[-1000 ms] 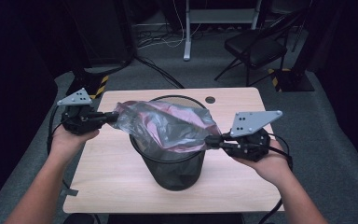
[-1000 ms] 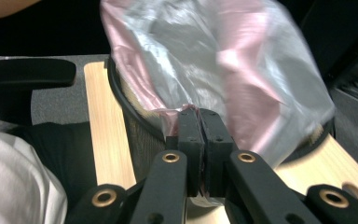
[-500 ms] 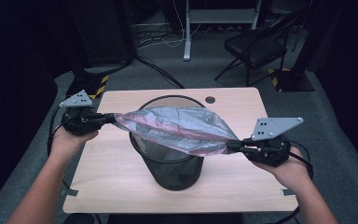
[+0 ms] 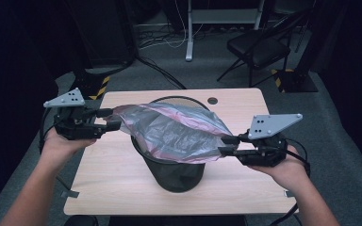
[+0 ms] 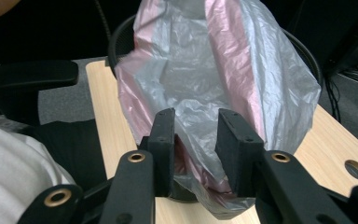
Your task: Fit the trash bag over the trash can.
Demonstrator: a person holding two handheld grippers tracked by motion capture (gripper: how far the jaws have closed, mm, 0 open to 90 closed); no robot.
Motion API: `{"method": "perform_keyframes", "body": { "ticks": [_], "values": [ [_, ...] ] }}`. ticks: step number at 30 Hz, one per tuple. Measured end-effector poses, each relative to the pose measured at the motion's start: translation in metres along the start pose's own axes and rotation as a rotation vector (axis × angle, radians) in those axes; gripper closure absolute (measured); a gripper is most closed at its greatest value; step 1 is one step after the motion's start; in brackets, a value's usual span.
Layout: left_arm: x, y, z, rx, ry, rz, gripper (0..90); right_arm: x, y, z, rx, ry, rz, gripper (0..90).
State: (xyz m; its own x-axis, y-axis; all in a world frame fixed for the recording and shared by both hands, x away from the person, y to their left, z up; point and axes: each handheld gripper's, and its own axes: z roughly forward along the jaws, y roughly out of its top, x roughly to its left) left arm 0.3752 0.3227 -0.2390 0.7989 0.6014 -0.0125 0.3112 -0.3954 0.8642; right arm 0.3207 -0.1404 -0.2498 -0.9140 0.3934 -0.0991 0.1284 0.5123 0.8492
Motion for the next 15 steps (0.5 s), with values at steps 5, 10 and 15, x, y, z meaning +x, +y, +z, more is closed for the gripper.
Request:
{"method": "perform_keyframes", "body": {
  "ticks": [5,10,15],
  "values": [
    [0.001,0.000,-0.009,-0.011,-0.003,-0.012,38.5,0.002,0.000,-0.002,0.007,0.014,-0.005,65.7],
    [0.000,0.000,-0.015,-0.023,-0.014,-0.023,38.2,0.003,-0.005,-0.002,0.016,0.013,0.002,63.3],
    [-0.007,0.009,-0.010,-0.012,-0.018,0.001,37.9,0.003,-0.002,-0.008,-0.016,0.020,0.020,59.2]
  ]
}}
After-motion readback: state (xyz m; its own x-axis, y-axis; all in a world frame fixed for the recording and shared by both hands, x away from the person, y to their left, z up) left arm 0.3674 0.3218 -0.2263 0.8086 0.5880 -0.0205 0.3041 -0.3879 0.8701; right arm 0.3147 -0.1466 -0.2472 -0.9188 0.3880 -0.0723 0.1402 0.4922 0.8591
